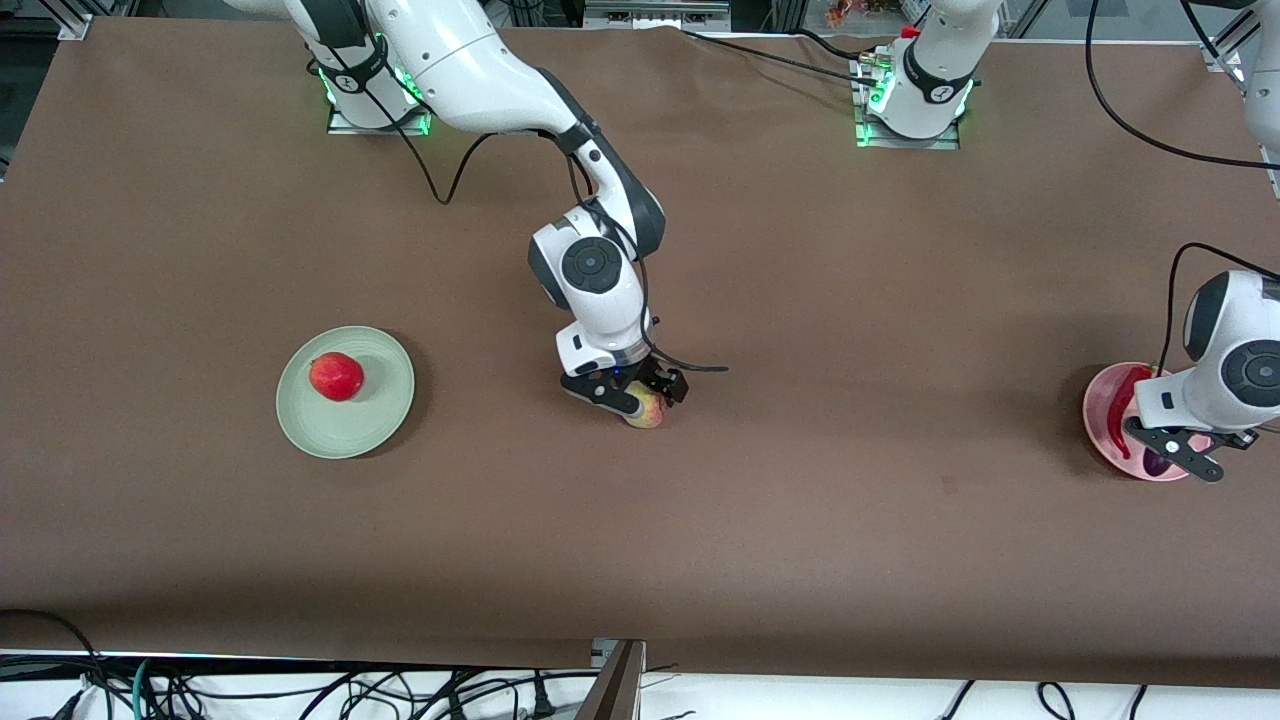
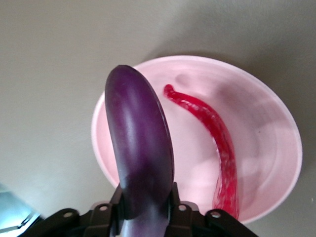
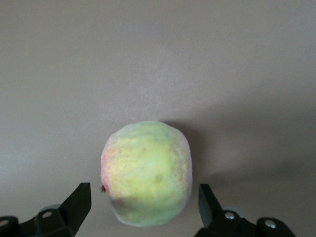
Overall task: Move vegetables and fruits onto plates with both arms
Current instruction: 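Grasp the yellow-green peach with the right gripper while the left gripper lowers the eggplant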
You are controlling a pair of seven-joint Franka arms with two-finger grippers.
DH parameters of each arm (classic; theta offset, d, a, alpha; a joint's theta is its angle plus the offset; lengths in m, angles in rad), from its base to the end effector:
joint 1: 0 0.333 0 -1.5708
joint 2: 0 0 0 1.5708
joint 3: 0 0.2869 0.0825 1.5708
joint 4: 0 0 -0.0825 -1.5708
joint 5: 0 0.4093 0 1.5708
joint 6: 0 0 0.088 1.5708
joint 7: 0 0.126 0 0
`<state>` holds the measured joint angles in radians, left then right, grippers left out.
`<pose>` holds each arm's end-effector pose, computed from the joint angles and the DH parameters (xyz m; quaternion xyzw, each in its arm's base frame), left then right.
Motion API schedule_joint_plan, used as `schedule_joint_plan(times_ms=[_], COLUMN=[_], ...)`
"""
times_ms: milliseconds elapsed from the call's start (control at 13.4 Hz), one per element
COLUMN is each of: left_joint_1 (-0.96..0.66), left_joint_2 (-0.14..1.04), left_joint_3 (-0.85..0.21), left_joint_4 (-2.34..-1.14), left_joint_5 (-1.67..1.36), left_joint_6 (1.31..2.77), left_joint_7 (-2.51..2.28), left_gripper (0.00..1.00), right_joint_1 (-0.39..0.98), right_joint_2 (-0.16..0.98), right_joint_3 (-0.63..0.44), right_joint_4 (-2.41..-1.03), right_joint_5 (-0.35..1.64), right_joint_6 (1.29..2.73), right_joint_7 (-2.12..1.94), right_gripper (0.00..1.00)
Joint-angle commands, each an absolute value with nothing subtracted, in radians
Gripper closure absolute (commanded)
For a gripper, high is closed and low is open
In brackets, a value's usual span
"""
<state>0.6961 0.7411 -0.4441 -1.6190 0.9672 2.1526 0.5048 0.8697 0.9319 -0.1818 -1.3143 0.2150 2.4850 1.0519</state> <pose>0.6457 0.2384 0.1605 -0.9031 0.3592 0.1222 0.2012 0.5731 0.5109 0.1527 -0.9693 0.2101 -0.0760 0.1026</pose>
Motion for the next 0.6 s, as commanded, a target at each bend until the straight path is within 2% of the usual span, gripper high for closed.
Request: schedule_joint_plan(times_ms=[0, 74, 149, 223, 521], left_joint_1=[0.704, 0.704, 0.704, 0.704, 0.704], left_joint_2=[0.749, 0.744, 0.741, 0.733, 0.593], left_joint_3=[-0.456, -0.457, -0.459, -0.463, -0.573], left_joint_4=[-1.609, -1.609, -1.609, -1.608, -1.589], left_joint_5=[0.931, 0.917, 0.913, 0.911, 0.722], left_joint_6=[2.158, 2.152, 2.151, 2.148, 1.993], left_joint_7=[0.541, 0.543, 0.543, 0.542, 0.541], left_gripper=[0.0, 0.0, 0.0, 0.0, 0.0], right_joint_1=[0.885, 0.885, 0.884, 0.879, 0.823], right_joint_2=[0.956, 0.953, 0.947, 0.942, 0.859], right_joint_3=[-0.187, -0.187, -0.189, -0.189, -0.198], right_joint_4=[-1.289, -1.289, -1.289, -1.287, -1.287], right_joint_5=[0.178, 0.179, 0.179, 0.179, 0.189], right_joint_6=[2.505, 2.503, 2.497, 2.493, 2.323], right_joint_7=[1.086, 1.082, 1.074, 1.069, 0.976], right_gripper=[0.34, 0.51, 0.65, 0.7, 0.7])
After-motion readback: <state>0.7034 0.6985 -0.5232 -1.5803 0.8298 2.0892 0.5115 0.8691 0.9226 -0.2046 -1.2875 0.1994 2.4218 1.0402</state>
